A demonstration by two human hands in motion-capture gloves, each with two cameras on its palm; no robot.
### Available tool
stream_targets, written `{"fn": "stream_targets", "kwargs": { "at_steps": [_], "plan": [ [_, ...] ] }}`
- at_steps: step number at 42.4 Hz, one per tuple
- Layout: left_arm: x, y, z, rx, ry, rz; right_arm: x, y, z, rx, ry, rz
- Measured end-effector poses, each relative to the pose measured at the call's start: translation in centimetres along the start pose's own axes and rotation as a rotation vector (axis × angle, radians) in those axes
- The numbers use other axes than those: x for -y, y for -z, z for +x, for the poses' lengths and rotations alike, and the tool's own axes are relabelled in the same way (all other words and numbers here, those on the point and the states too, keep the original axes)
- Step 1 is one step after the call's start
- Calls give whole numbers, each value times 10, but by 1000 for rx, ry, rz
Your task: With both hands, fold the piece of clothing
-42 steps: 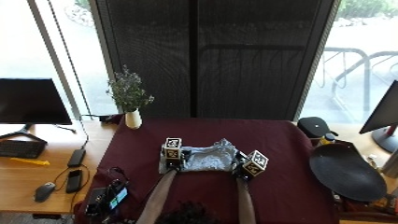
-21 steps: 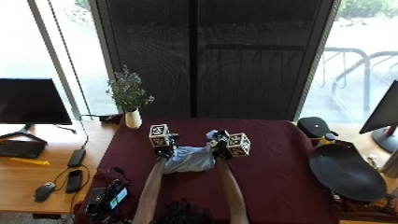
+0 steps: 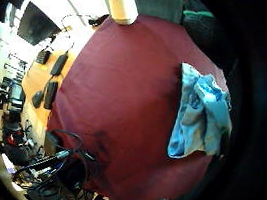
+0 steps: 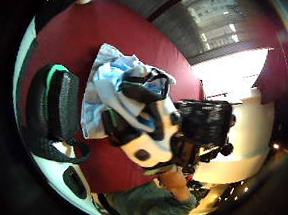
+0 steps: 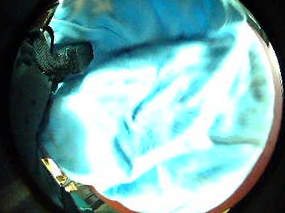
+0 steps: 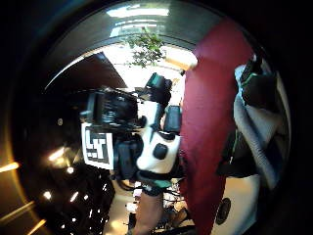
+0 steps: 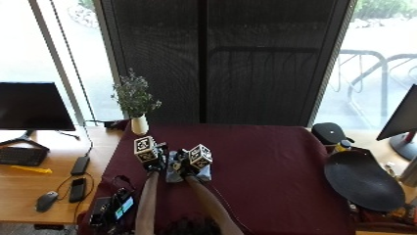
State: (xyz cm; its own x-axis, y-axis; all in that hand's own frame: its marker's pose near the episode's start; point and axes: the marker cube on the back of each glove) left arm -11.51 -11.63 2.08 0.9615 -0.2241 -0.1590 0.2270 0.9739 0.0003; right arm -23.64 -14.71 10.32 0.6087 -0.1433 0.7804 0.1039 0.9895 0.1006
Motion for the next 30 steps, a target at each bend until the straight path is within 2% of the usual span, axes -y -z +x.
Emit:
{"fn": "stream_targets", "kwargs": {
  "at_steps": [3, 7, 11, 13, 16, 19, 22, 26, 30],
  "plan": [
    [-5, -8, -10, 15, 25, 1, -8, -18, 9, -76, -45, -29],
    [-1, -21, -27, 86, 41, 49, -13, -35, 15, -86, 42, -49],
    [-18, -30, -21, 41, 55, -79, -17, -33, 15, -44, 140, -127],
    [-22, -32, -16, 18, 49, -101, -16, -24, 18, -36, 226, -217],
    [-19, -31, -15, 56, 36, -65, -22, -7, 19, 64, 334, -460],
    [-7, -24, -11, 96, 13, 30, -31, 21, 19, 150, 424, -685],
    [5, -20, -6, 129, -21, 98, -32, 58, 27, -51, 334, -722],
    [-10, -17, 19, 55, -70, -51, -36, 112, 40, -392, 80, -697],
    [-24, -13, 34, 80, -71, -187, -44, 171, 50, -724, -231, -644]
  ]
}}
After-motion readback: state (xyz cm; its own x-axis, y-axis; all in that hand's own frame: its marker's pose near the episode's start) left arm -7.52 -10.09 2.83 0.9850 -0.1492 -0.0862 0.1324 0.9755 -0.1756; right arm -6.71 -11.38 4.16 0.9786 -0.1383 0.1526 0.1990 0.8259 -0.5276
